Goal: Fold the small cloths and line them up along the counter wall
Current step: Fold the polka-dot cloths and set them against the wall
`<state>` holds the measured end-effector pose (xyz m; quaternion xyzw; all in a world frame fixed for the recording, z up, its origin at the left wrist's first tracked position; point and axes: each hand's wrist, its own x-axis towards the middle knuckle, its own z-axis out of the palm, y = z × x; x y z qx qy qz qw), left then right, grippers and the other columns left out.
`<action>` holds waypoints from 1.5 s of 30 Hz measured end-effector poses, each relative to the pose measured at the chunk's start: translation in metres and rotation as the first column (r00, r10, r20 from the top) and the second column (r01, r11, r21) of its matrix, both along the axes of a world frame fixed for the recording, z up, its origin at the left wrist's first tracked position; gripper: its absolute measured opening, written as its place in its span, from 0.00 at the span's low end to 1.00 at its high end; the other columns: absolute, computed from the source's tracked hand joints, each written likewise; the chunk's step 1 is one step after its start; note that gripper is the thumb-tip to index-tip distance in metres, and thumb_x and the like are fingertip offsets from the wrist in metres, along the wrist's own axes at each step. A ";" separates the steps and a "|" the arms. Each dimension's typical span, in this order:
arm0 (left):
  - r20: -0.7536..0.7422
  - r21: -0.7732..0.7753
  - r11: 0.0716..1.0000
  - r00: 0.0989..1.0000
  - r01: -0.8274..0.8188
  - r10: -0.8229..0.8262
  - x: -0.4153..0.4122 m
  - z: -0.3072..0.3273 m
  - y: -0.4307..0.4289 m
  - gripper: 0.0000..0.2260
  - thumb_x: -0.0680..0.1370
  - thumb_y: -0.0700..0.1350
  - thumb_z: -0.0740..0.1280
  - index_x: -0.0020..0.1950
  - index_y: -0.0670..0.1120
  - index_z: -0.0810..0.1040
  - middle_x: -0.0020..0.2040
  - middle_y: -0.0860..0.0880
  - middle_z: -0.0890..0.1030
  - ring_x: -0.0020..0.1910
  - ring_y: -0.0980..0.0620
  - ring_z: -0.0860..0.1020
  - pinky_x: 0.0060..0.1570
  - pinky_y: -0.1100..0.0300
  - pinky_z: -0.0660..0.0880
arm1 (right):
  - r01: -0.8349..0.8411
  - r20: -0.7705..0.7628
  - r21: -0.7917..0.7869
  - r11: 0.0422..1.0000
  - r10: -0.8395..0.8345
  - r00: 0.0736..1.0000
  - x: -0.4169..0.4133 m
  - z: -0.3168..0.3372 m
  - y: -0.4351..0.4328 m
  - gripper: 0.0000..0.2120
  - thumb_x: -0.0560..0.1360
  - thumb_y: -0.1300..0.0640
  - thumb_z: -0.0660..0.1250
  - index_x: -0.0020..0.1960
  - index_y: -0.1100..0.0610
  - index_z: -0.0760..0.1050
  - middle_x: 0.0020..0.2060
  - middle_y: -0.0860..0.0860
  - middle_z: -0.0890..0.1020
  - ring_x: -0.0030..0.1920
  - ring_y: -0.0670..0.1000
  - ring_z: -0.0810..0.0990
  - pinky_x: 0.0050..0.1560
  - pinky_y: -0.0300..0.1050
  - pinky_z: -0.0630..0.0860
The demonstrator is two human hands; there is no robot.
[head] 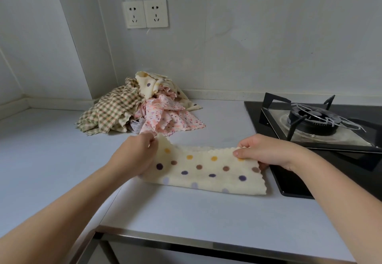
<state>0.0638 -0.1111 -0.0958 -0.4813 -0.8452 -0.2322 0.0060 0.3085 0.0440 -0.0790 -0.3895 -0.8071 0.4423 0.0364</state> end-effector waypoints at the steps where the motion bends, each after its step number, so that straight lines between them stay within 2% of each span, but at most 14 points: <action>1: -0.063 0.024 1.000 0.998 -0.013 0.015 0.003 -0.003 0.002 0.12 0.81 0.46 0.55 0.43 0.41 0.71 0.36 0.45 0.74 0.37 0.43 0.71 0.34 0.54 0.64 | 0.013 0.012 0.087 0.996 -0.014 1.000 -0.001 -0.001 -0.001 0.10 0.77 0.54 0.64 0.43 0.60 0.76 0.33 0.52 0.76 0.31 0.48 0.74 0.33 0.40 0.69; 4: -0.177 0.094 0.995 0.982 -0.045 0.061 0.012 -0.009 0.004 0.10 0.82 0.47 0.54 0.47 0.44 0.70 0.37 0.48 0.69 0.36 0.45 0.67 0.34 0.54 0.62 | 0.058 0.014 0.351 0.934 -0.067 0.998 -0.005 -0.003 -0.004 0.12 0.76 0.52 0.63 0.42 0.61 0.74 0.33 0.51 0.75 0.29 0.47 0.73 0.34 0.42 0.66; 7: -0.230 0.155 0.986 0.969 -0.059 0.094 0.013 -0.014 0.007 0.09 0.82 0.47 0.53 0.46 0.44 0.67 0.32 0.49 0.67 0.33 0.44 0.65 0.31 0.54 0.59 | 0.101 -0.043 0.454 0.885 -0.091 0.995 -0.009 -0.005 -0.007 0.09 0.77 0.54 0.61 0.41 0.57 0.74 0.33 0.48 0.76 0.30 0.46 0.74 0.33 0.41 0.67; 18: -0.255 0.096 0.988 0.957 -0.118 0.139 0.006 -0.021 0.015 0.06 0.81 0.45 0.54 0.48 0.44 0.66 0.32 0.49 0.66 0.33 0.44 0.67 0.30 0.54 0.59 | 0.231 -0.040 0.637 0.735 -0.268 0.963 -0.018 -0.022 -0.007 0.06 0.75 0.55 0.61 0.49 0.52 0.75 0.40 0.48 0.76 0.46 0.54 0.76 0.41 0.44 0.69; 23: -0.290 0.102 0.987 0.945 -0.128 0.152 0.005 -0.021 0.018 0.06 0.81 0.45 0.54 0.49 0.43 0.66 0.32 0.50 0.66 0.33 0.44 0.67 0.28 0.56 0.58 | 0.203 0.037 0.689 0.695 -0.314 0.949 -0.021 -0.022 -0.009 0.09 0.77 0.55 0.58 0.54 0.53 0.74 0.45 0.50 0.76 0.45 0.54 0.72 0.41 0.44 0.66; 26: -0.308 0.087 0.985 0.937 -0.147 0.167 0.004 -0.019 0.017 0.06 0.79 0.46 0.56 0.52 0.44 0.67 0.39 0.47 0.74 0.35 0.42 0.72 0.31 0.56 0.62 | 0.157 0.107 0.741 0.653 -0.345 0.932 -0.023 -0.021 -0.014 0.10 0.77 0.56 0.57 0.57 0.54 0.72 0.51 0.53 0.78 0.47 0.57 0.75 0.41 0.45 0.66; 30: -0.493 0.193 0.957 0.864 0.218 -0.098 0.002 -0.019 0.015 0.15 0.74 0.48 0.54 0.53 0.44 0.74 0.47 0.46 0.77 0.44 0.42 0.78 0.37 0.55 0.69 | 0.109 0.051 0.861 0.497 -0.296 0.954 -0.025 -0.017 -0.022 0.12 0.79 0.56 0.58 0.61 0.53 0.66 0.55 0.51 0.72 0.47 0.54 0.74 0.39 0.45 0.66; 32: -0.414 0.062 0.891 0.824 0.450 -0.388 0.007 -0.021 0.016 0.23 0.76 0.54 0.49 0.61 0.47 0.76 0.59 0.47 0.78 0.59 0.44 0.76 0.55 0.53 0.71 | 0.132 -0.032 0.852 0.507 -0.202 0.979 -0.027 -0.016 -0.027 0.09 0.79 0.54 0.57 0.58 0.53 0.69 0.53 0.49 0.75 0.46 0.54 0.75 0.39 0.45 0.67; 34: -0.183 -0.183 0.835 0.817 0.519 -0.548 0.013 -0.024 0.015 0.36 0.73 0.68 0.38 0.75 0.53 0.63 0.77 0.50 0.60 0.76 0.51 0.56 0.72 0.55 0.54 | 0.078 0.014 0.813 0.576 -0.154 0.988 -0.032 -0.020 -0.034 0.10 0.80 0.50 0.55 0.55 0.53 0.71 0.51 0.49 0.77 0.49 0.54 0.76 0.43 0.45 0.70; 36: -0.072 -0.374 0.810 0.856 0.453 -0.512 0.015 -0.027 0.017 0.46 0.63 0.76 0.28 0.78 0.58 0.44 0.78 0.54 0.42 0.76 0.55 0.40 0.73 0.57 0.39 | -0.043 0.172 0.774 0.631 -0.144 0.974 -0.038 -0.029 -0.036 0.16 0.81 0.45 0.52 0.58 0.52 0.73 0.55 0.50 0.75 0.56 0.54 0.73 0.51 0.45 0.69; 38: -0.080 -0.408 0.830 0.891 0.381 -0.448 0.019 -0.026 0.017 0.45 0.62 0.75 0.29 0.77 0.59 0.41 0.78 0.53 0.41 0.77 0.53 0.40 0.73 0.56 0.40 | -0.107 0.248 0.727 0.679 -0.114 0.962 -0.040 -0.037 -0.034 0.20 0.81 0.44 0.49 0.66 0.52 0.68 0.63 0.51 0.70 0.64 0.55 0.67 0.62 0.48 0.65; 41: -0.315 -0.254 0.931 0.887 0.264 -0.337 0.026 -0.022 0.015 0.41 0.66 0.70 0.31 0.74 0.61 0.60 0.72 0.52 0.65 0.70 0.49 0.63 0.66 0.54 0.58 | -0.144 0.270 0.735 0.663 -0.091 0.958 -0.036 -0.038 -0.026 0.20 0.82 0.51 0.48 0.73 0.53 0.59 0.73 0.51 0.60 0.73 0.54 0.56 0.71 0.50 0.55; 43: -0.444 -0.095 0.968 0.860 0.233 -0.251 0.025 -0.021 0.015 0.35 0.70 0.68 0.36 0.60 0.59 0.76 0.53 0.53 0.75 0.54 0.51 0.74 0.57 0.53 0.63 | -0.086 0.190 0.814 0.574 -0.124 0.974 -0.035 -0.034 -0.023 0.18 0.81 0.54 0.51 0.70 0.52 0.64 0.70 0.51 0.66 0.69 0.54 0.63 0.66 0.49 0.60; 45: -0.469 0.050 0.949 0.847 0.310 -0.252 0.016 -0.022 0.013 0.27 0.73 0.65 0.46 0.46 0.54 0.81 0.43 0.54 0.75 0.40 0.50 0.77 0.52 0.52 0.68 | -0.052 0.128 0.796 0.604 -0.084 0.988 -0.037 -0.031 -0.024 0.15 0.81 0.54 0.51 0.63 0.50 0.71 0.63 0.48 0.73 0.63 0.52 0.70 0.62 0.47 0.64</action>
